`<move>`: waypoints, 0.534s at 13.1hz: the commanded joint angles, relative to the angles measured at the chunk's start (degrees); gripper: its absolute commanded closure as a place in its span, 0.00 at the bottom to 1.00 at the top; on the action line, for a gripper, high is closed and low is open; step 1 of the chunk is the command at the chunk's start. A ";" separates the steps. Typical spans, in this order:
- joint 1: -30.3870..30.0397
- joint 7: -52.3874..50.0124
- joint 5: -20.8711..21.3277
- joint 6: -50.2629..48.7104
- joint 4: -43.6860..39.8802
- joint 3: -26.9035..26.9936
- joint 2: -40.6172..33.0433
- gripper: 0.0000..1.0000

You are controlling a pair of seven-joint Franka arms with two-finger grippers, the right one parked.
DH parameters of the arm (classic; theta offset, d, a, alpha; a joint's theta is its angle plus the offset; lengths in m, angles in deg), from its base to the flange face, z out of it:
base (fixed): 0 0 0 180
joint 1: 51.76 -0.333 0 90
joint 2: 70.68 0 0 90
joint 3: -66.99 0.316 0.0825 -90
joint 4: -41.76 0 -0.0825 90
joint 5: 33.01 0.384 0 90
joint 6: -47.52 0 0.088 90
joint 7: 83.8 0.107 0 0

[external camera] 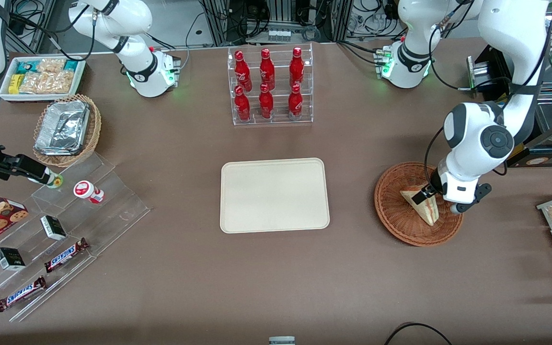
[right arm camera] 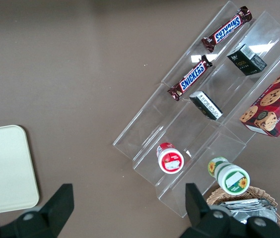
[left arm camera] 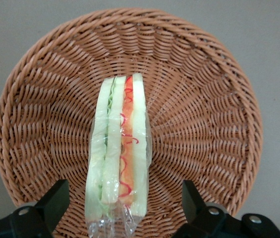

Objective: Place sandwich from basket to tray
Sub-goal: 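Close the left gripper on the wrapped sandwich and lift it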

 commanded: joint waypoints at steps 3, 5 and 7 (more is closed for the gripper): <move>0.14 -1.38 0.46 0.18 -0.03 0.03 2.60 0.00; 0.14 -1.55 0.55 0.18 -0.03 0.03 2.42 0.61; 0.14 -1.38 0.55 0.00 0.06 0.03 2.16 1.00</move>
